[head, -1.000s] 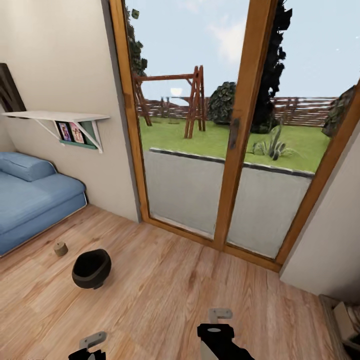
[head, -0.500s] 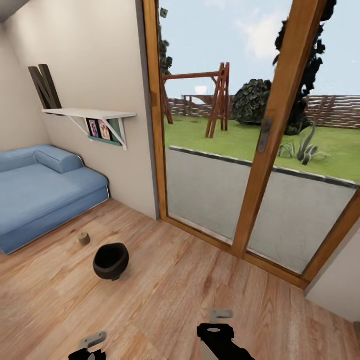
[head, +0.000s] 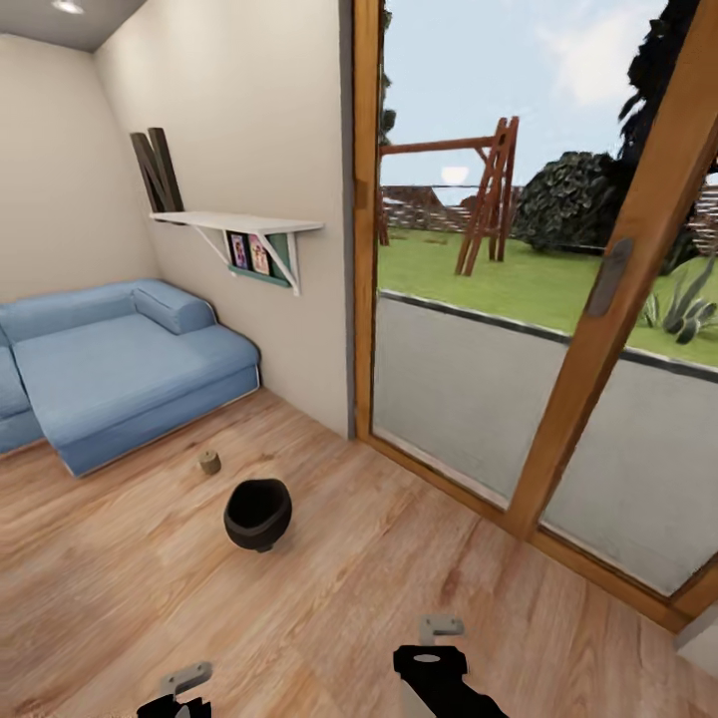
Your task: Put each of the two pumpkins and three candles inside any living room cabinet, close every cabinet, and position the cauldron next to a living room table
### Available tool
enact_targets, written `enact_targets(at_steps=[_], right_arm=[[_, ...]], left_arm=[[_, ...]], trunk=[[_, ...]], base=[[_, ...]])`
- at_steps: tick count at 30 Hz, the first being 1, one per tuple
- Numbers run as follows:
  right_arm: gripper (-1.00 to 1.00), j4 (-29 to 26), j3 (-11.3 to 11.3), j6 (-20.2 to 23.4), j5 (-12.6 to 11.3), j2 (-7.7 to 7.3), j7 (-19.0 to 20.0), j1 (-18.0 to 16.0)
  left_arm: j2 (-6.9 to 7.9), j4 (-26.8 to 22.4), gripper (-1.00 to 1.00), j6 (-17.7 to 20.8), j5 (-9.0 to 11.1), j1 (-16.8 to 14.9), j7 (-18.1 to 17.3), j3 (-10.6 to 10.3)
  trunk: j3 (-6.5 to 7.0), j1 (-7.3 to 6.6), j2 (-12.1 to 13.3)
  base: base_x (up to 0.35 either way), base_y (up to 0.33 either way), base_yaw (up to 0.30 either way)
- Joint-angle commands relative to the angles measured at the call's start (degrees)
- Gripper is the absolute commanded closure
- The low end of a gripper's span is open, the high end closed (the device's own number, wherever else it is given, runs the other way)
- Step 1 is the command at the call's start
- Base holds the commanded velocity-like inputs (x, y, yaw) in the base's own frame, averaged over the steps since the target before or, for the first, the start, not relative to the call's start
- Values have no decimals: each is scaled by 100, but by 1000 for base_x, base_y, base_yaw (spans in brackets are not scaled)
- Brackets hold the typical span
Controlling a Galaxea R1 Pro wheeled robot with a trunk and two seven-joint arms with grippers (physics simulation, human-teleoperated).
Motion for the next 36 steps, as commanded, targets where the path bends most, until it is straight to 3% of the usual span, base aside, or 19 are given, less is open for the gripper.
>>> enact_targets(at_steps=[1,20,36], right_arm=[[-100,0,0,0,4,0,0,0],[-100,0,0,0,18,0,0,0],[-100,0,0,0,36,0,1,0]], left_arm=[[0,0,-100,0,0,0,0,0],[0,0,-100,0,0,0,0,0],[0,0,-100,0,0,0,0,0]], trunk=[[-4,0,0],[-75,0,0],[-139,0,0]], base=[[239,0,279],[238,0,277],[98,0,274]])
